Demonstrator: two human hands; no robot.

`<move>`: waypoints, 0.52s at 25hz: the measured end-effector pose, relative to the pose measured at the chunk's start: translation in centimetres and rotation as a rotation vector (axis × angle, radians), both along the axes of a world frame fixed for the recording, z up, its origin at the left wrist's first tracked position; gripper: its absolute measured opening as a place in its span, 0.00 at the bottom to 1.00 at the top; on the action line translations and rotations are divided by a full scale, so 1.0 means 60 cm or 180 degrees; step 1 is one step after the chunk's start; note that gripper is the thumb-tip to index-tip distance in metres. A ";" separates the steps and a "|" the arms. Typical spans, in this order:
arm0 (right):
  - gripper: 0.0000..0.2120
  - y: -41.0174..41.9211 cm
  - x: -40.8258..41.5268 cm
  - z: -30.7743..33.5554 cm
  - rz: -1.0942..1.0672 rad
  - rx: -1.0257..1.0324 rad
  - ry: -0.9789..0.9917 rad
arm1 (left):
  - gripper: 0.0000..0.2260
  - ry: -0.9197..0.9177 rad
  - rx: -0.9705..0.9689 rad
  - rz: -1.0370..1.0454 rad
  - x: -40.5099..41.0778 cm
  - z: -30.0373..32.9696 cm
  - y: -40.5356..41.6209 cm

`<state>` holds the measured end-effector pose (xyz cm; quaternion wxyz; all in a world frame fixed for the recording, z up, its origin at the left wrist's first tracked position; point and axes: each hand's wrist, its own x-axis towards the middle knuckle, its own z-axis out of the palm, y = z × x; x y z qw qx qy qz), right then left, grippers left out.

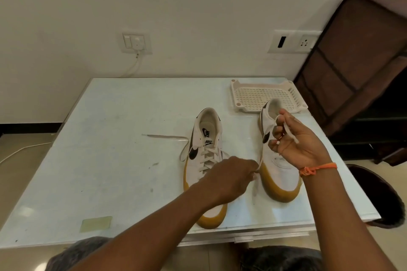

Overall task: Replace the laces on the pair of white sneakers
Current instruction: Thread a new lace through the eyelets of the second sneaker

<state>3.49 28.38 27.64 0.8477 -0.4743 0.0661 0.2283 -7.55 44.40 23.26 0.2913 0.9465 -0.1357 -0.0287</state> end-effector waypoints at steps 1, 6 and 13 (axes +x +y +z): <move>0.08 -0.004 0.001 0.001 -0.0035 0.0066 0.0034 | 0.12 0.0082 0.0231 -0.0151 -0.008 -0.009 -0.009; 0.18 -0.002 0.000 -0.001 0.0217 0.0040 -0.0132 | 0.09 0.0262 0.0624 -0.0265 -0.016 -0.039 -0.024; 0.09 0.047 -0.019 -0.011 0.0203 -0.1175 -0.0988 | 0.14 0.0305 -0.0245 0.0604 0.003 0.039 0.039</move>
